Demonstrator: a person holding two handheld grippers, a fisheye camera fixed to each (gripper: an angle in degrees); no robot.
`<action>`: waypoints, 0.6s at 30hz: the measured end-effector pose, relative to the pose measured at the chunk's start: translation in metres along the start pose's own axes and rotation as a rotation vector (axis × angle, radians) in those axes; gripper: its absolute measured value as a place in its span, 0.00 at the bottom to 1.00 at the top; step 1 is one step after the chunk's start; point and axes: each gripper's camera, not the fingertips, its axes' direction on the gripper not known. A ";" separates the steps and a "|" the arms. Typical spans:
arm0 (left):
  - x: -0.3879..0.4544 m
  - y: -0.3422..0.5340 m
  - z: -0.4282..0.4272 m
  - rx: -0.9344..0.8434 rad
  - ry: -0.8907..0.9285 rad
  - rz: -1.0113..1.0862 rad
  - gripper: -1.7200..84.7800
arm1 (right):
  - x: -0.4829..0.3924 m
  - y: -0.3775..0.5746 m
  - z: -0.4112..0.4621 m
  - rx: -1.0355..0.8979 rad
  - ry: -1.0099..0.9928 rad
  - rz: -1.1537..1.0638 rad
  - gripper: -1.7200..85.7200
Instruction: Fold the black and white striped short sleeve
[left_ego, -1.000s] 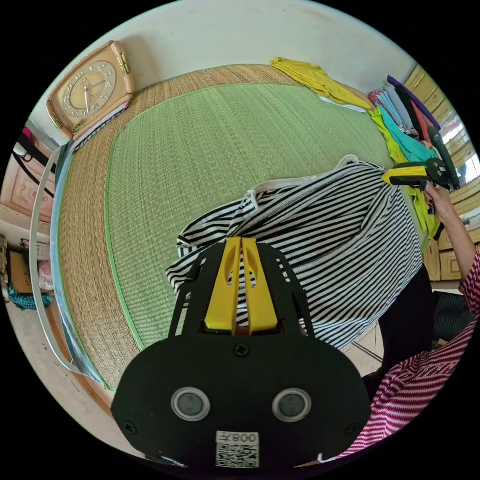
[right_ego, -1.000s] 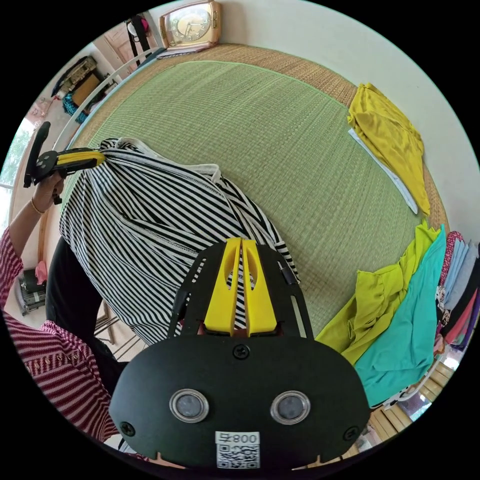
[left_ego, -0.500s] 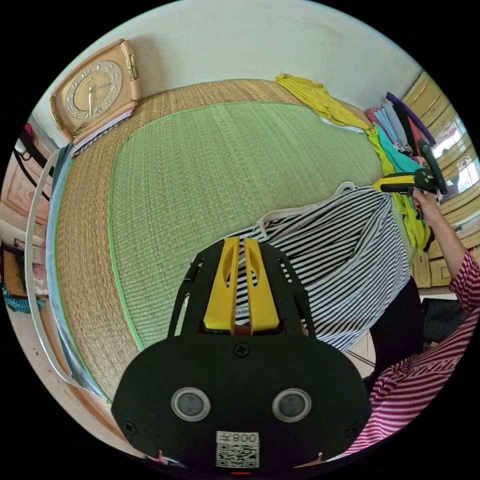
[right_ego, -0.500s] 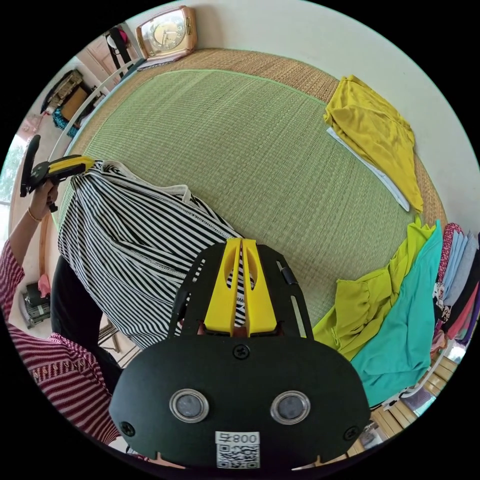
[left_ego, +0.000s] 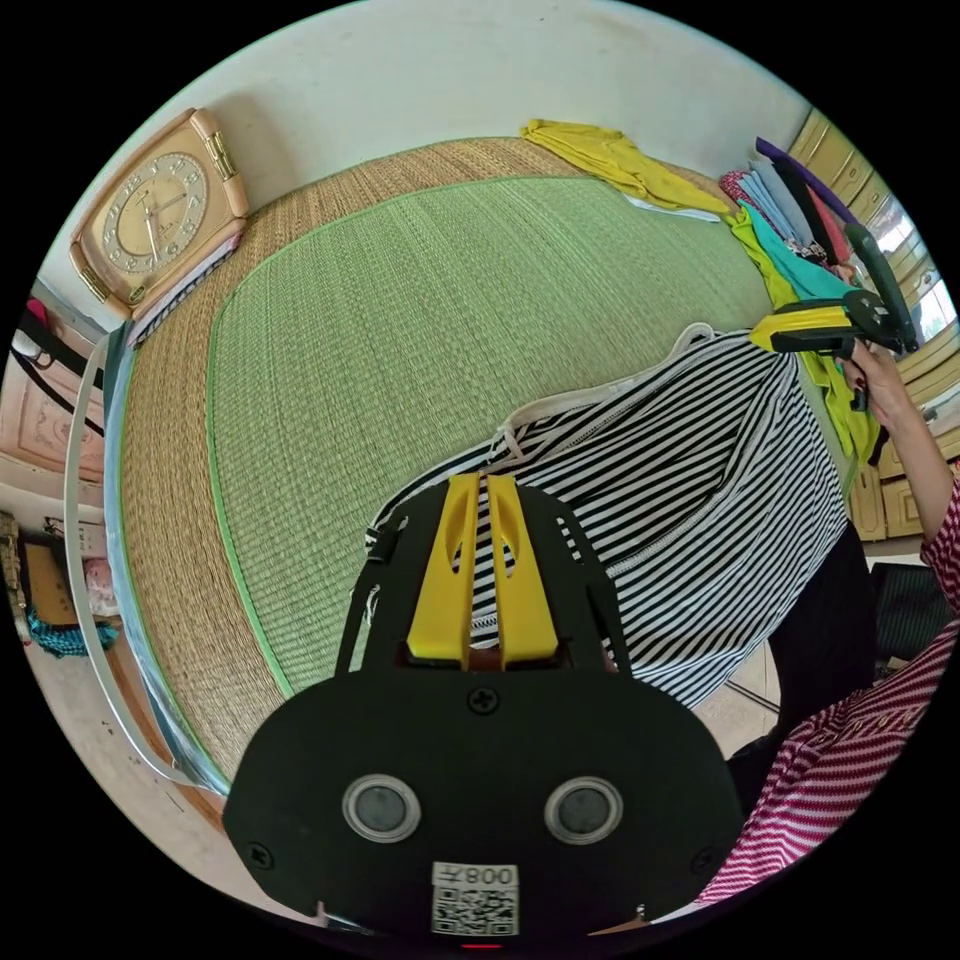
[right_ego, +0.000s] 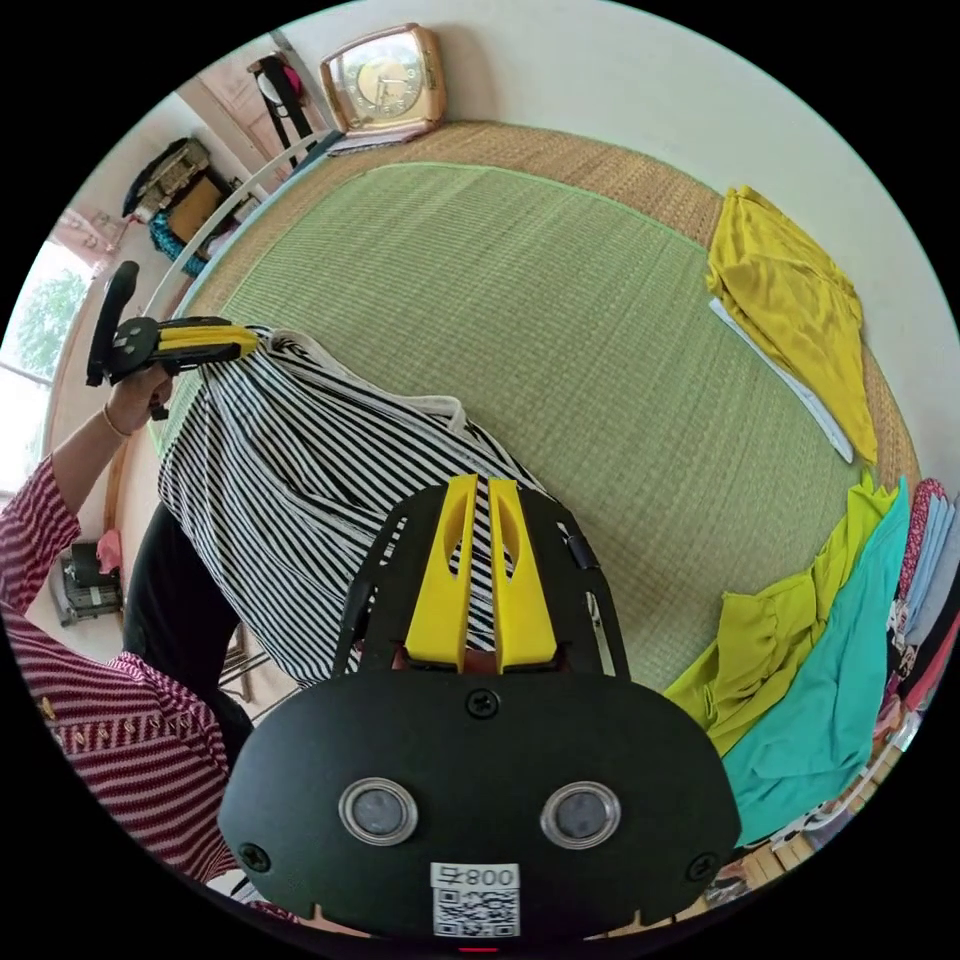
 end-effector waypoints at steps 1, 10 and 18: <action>-0.001 0.001 0.001 -0.003 -0.002 -0.001 0.04 | -0.013 -0.008 0.000 0.014 -0.026 -0.037 0.06; -0.019 0.012 -0.001 0.011 0.041 -0.040 0.04 | -0.105 -0.075 0.042 -0.004 -0.017 -0.260 0.09; -0.034 0.014 -0.012 0.046 0.033 -0.033 0.03 | -0.122 -0.078 0.052 -0.012 0.082 -0.284 0.04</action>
